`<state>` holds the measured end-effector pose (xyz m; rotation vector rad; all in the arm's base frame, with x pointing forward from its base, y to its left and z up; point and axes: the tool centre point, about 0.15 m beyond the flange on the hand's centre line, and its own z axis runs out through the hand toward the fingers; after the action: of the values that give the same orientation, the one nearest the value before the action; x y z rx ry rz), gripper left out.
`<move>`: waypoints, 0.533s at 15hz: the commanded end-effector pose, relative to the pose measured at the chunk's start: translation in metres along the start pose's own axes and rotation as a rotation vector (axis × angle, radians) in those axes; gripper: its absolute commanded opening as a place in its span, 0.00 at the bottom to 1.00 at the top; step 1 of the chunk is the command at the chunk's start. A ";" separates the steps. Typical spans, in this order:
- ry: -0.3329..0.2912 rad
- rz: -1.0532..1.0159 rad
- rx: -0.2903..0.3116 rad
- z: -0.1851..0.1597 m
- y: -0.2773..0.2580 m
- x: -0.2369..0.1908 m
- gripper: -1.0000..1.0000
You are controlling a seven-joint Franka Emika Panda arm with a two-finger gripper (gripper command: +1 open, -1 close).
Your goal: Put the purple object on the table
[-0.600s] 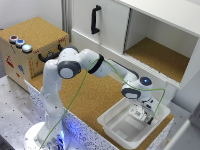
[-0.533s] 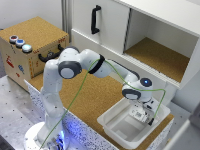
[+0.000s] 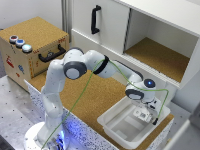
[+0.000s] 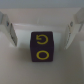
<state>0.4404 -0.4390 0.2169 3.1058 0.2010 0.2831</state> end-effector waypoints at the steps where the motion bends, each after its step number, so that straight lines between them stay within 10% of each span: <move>1: -0.028 -0.007 0.087 0.009 0.017 0.009 0.00; 8: -0.063 0.001 0.079 0.010 0.016 -0.007 0.00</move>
<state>0.4248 -0.4444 0.2125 3.1336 0.1779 0.2623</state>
